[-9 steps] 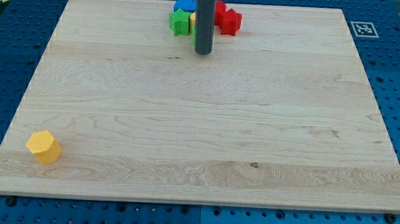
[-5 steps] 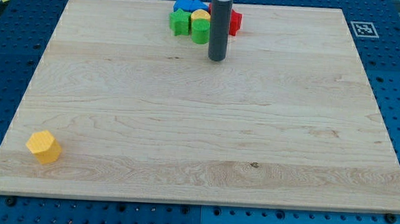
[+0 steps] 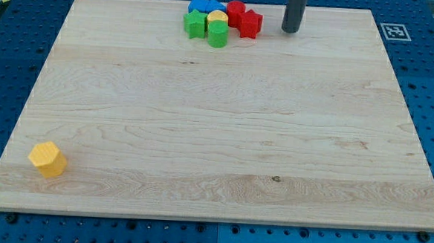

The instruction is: Move red star into yellow heart and green circle

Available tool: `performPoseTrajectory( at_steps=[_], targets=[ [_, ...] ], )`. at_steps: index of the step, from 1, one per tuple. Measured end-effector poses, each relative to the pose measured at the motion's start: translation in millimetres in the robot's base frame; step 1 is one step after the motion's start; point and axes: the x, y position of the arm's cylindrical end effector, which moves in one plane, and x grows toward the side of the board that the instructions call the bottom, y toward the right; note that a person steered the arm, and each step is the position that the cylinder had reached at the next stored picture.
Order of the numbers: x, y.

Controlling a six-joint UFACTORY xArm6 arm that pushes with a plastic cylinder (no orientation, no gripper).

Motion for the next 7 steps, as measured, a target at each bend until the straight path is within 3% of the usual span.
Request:
performPoseTrajectory(
  at_steps=[1,7],
  targets=[
    [-15,-21],
    [-4,-64]
  ],
)
